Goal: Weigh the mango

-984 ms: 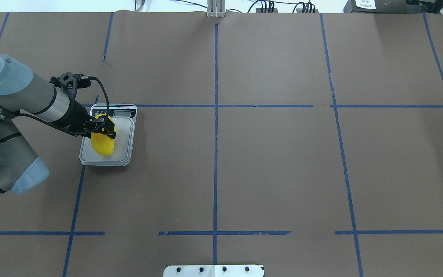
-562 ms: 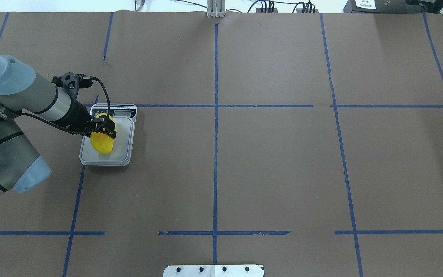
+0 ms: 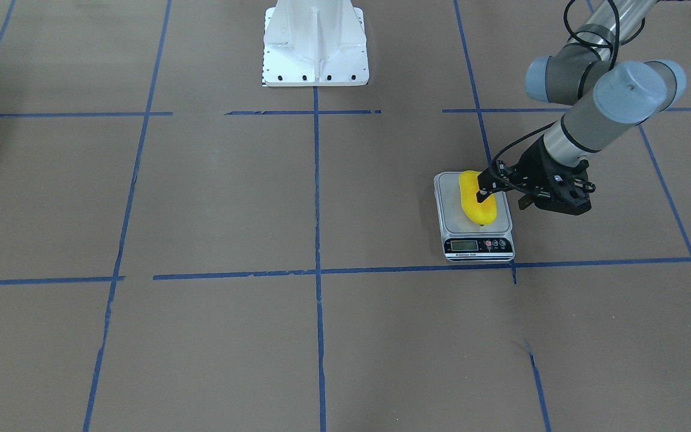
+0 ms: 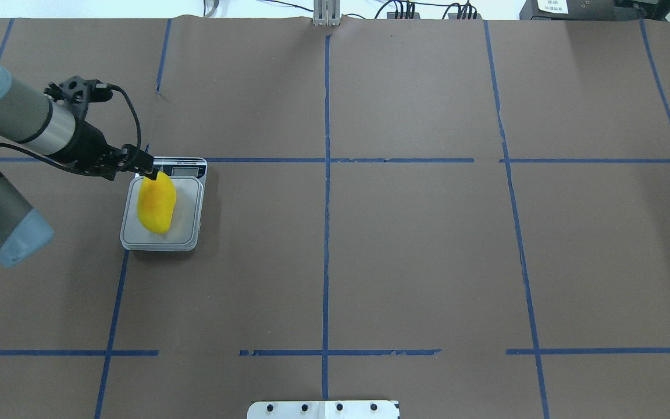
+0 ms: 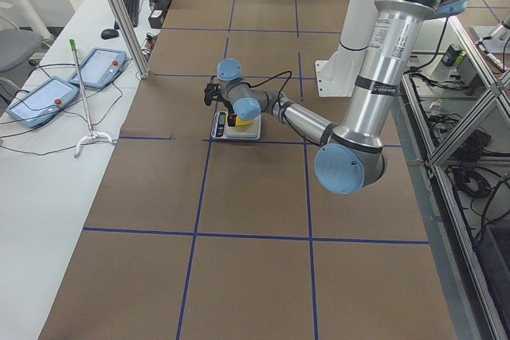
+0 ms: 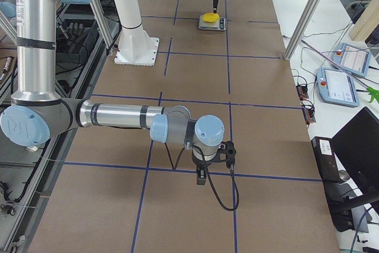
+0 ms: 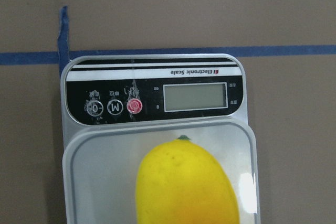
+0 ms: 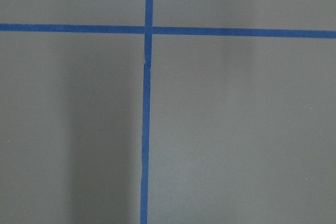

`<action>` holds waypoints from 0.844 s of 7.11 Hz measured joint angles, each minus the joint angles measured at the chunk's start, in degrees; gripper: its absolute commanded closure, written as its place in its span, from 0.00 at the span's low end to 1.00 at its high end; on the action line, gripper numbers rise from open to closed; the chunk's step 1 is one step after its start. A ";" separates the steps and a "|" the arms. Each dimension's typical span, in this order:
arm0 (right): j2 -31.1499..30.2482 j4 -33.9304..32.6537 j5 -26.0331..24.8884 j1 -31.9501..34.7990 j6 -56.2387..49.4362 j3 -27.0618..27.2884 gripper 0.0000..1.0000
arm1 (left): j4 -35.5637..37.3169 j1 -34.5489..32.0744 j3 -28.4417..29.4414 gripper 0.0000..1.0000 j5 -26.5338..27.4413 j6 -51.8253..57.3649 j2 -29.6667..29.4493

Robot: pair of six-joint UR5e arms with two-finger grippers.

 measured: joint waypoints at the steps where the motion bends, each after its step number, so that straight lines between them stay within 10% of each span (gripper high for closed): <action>1: -0.01 0.00 0.00 0.00 0.00 0.00 0.00 | 0.05 -3.30 0.19 0.00 -0.10 7.33 2.49; 6: 0.04 0.00 0.00 0.00 0.00 0.01 0.00 | 5.01 -28.54 4.12 0.00 -5.69 42.24 17.35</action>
